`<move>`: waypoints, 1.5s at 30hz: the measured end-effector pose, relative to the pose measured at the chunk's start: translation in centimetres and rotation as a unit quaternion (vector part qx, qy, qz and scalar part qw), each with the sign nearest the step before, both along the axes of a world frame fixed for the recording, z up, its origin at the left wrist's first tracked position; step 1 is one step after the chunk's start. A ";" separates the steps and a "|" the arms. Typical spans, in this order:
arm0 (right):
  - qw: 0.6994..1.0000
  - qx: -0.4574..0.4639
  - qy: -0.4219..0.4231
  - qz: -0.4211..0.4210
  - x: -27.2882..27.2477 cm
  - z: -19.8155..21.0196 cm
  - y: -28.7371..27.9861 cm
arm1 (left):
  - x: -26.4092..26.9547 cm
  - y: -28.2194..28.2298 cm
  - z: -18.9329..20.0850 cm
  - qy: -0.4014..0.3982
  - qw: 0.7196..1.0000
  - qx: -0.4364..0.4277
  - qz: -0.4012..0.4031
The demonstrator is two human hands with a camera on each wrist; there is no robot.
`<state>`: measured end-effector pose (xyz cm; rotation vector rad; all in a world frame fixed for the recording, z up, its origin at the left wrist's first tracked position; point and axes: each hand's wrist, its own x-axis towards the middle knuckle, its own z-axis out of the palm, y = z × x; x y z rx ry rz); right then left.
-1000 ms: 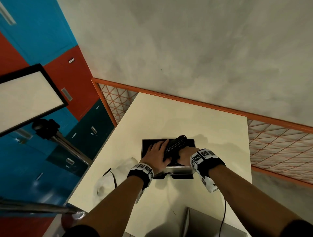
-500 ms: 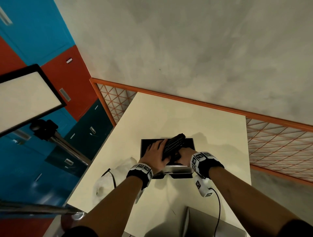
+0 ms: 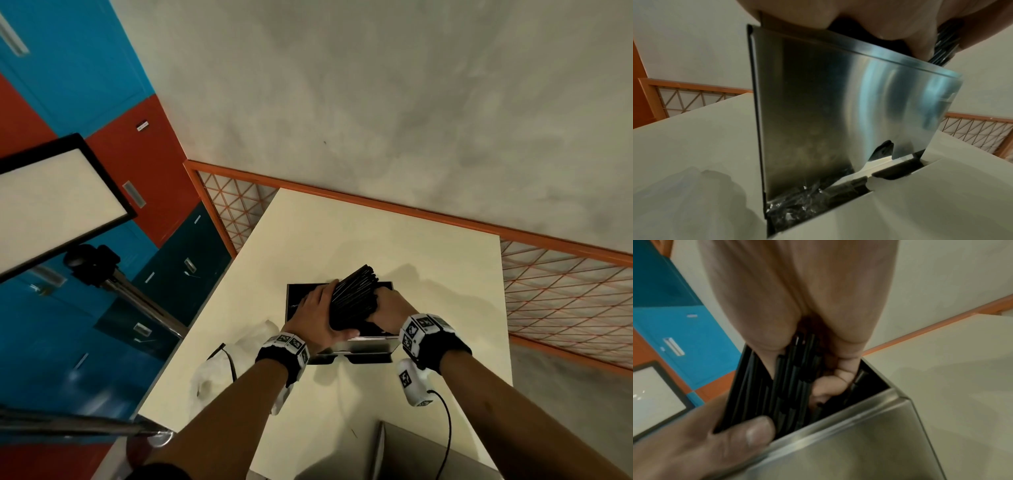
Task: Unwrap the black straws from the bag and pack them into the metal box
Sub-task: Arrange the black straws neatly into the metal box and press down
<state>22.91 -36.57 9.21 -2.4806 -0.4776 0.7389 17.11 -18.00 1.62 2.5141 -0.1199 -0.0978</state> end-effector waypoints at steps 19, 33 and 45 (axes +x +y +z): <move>0.984 0.109 -0.025 -0.137 -2.1 -0.7 -0.8 | 0.2 0.1 0.0 0.035 0.998 -0.030 0.033; 0.982 0.123 -0.052 -0.132 -1.8 -0.4 -0.5 | 0.2 0.1 0.4 0.034 0.998 -0.043 0.030; 0.889 0.315 0.034 -0.331 -0.7 -1.2 -2.0 | 0.6 -0.5 1.3 -0.029 0.999 0.029 -0.007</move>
